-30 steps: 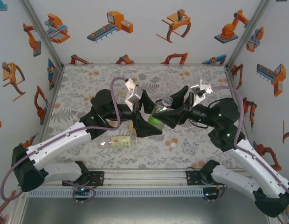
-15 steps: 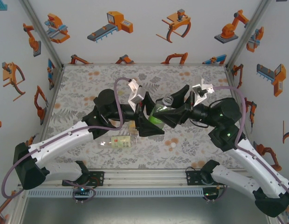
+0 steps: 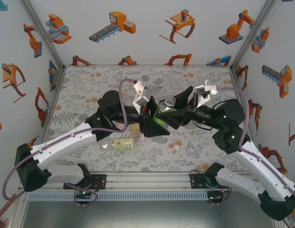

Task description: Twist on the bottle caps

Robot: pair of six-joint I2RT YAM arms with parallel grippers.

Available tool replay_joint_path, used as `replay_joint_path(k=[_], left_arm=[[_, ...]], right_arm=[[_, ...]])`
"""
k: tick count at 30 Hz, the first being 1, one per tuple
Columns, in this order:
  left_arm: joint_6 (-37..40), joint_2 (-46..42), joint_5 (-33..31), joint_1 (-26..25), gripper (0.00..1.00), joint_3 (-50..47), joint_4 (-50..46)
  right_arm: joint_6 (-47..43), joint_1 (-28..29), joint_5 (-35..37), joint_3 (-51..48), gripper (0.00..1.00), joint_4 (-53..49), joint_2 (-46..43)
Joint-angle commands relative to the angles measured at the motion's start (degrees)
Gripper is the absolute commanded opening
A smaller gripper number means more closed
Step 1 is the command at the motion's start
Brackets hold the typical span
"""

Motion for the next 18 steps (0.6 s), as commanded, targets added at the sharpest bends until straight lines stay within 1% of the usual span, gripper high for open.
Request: replay_joint_path(k=[1,3,4,7,10,13,18], left_arm=[[2.5,-1.9,0.1,-0.2,0.42,1.2,-0.3],[3.8,-2.8,-1.7,-0.1,0.39,0.8,-1.8],[4.8,-3.3,-2.7,-0.2,0.35,0.7,-3.2],[6.9,-5.0,-6.6,-0.2,0.25,0.3,-6.6],[8.4,-6.7,-9.6,-0.1,0.13,-0.3,-9.0],[10.1,-8.2,-12.7,-0.1,0.00,-0.1,-12.6],[10.8,-11.0,-16.4,-0.1,0.00,-1.4,-15.7]], right_arm=[[-0.5,0.4,2.0,1.2,0.31,-0.5,-1.5],[-1.3,0.5,3.2,1.5,0.50,-2.4,-2.1],[-2.0,0.5,3.8,1.9,0.57,-3.8,-2.5],[-3.7,0.4,5.6,2.8,0.68,-7.5,-3.5],[-4.9,0.5,7.7,3.8,0.73,-10.7,-4.5],[-5.9,0.4,10.4,4.9,0.73,-15.2,-5.2],[-5.9,0.5,13.8,5.7,0.73,-20.5,-6.1]])
